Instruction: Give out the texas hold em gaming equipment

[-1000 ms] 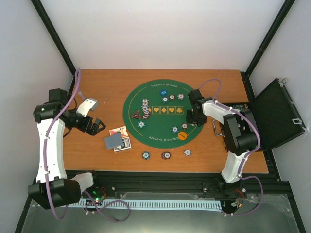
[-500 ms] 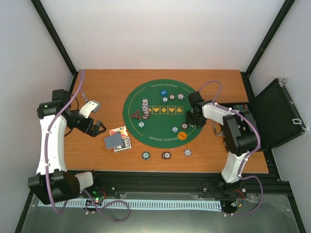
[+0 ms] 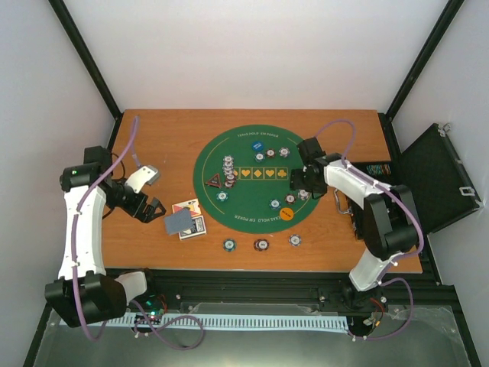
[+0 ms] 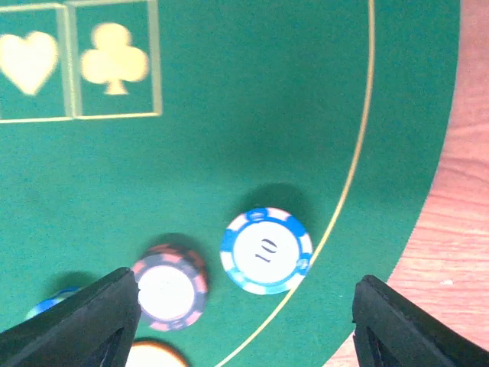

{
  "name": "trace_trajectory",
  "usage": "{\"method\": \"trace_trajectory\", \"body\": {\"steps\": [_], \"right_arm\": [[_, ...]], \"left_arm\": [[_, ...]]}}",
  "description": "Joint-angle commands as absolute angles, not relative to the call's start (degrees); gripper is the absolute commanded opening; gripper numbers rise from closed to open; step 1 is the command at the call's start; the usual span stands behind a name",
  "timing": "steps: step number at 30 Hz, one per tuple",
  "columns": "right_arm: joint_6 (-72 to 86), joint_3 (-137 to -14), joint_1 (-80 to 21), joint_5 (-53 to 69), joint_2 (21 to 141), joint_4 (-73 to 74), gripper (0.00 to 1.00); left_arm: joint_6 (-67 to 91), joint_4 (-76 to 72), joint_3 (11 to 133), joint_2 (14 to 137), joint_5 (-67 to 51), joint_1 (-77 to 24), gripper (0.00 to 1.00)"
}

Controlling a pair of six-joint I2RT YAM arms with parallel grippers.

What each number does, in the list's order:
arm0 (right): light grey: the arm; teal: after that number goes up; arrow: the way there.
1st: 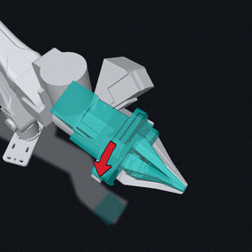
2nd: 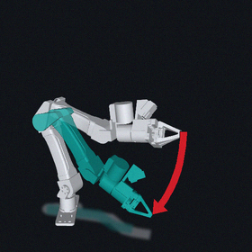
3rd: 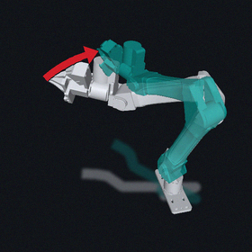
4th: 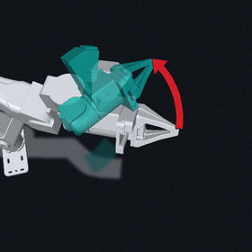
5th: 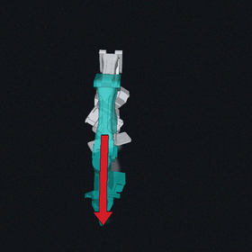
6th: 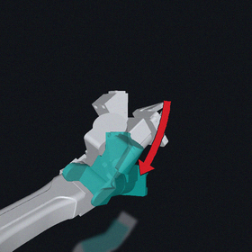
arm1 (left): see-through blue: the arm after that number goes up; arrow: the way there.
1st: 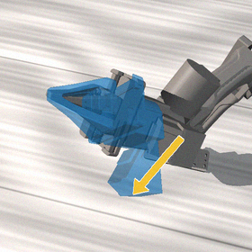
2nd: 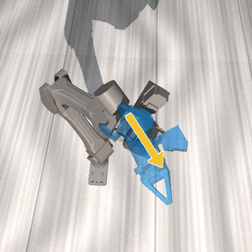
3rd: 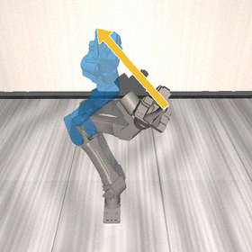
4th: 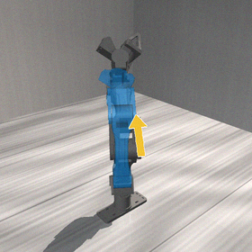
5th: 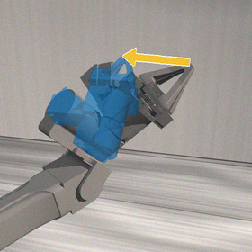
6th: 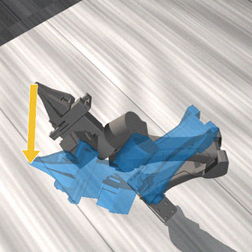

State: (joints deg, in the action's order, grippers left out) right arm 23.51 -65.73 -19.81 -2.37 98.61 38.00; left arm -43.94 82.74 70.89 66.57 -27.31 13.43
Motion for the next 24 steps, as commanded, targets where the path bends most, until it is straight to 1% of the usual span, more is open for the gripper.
{"method": "trace_trajectory", "body": {"steps": [1, 5, 14, 19, 24], "right_arm": [[24.9, -68.6, -23.2, -4.1, 94.4, 40.2, 0.78], [27.2, -68.9, -28.5, -5.0, 91.6, 40.4, 0.81], [31.8, -69.8, -40.1, -5.7, 89.8, 40.4, 0.85], [32.9, -67.2, -42.1, 0.2, 86.5, 37.4, 0.91], [33.8, -62.7, -42.3, 5.3, 82.4, 33.8, 0.99]], "left_arm": [[-47.2, 83.3, 69.2, 65.2, -25.9, 13.7, 1.00], [-48.7, 83.2, 67.0, 64.3, -25.6, 13.8, 1.00], [-55.2, 82.7, 61.5, 62.7, -24.3, 13.7, 1.00], [-55.9, 82.1, 61.4, 62.8, -24.0, 13.7, 1.00], [-56.9, 80.4, 59.6, 60.3, -24.4, 13.8, 1.00]]}}
